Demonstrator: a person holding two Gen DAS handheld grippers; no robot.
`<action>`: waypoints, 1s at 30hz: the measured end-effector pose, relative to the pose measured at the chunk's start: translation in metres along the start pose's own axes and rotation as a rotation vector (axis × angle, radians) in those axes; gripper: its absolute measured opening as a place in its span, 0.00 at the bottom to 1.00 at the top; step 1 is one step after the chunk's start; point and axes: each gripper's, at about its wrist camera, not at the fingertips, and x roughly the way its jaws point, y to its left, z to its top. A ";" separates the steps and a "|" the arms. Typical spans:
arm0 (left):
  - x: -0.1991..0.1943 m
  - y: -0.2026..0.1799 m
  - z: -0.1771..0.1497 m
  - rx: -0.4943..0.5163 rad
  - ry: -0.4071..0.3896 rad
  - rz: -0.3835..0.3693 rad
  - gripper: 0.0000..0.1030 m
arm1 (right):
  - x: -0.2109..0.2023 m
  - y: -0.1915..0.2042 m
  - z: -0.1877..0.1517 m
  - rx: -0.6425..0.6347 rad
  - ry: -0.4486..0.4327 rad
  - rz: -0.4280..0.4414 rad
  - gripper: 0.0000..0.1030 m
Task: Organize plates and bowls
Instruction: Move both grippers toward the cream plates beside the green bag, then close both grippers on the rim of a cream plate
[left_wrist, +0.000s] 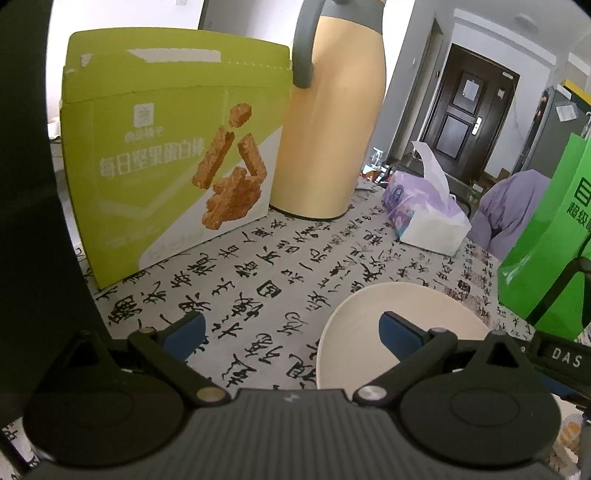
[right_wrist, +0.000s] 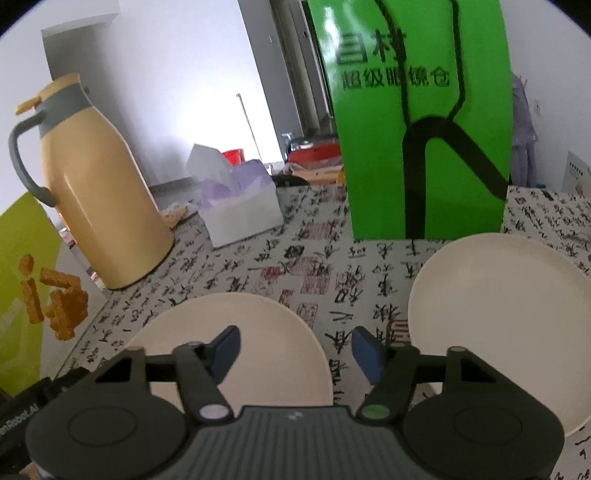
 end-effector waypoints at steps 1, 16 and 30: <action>0.001 -0.001 -0.001 0.003 0.005 0.000 0.99 | 0.001 0.000 0.001 0.007 0.006 0.004 0.63; 0.017 0.002 -0.006 -0.010 0.096 -0.031 0.65 | 0.018 0.001 -0.006 -0.072 0.070 -0.048 0.33; 0.022 0.001 -0.008 -0.017 0.128 -0.053 0.52 | 0.024 -0.008 -0.001 -0.168 0.155 0.024 0.24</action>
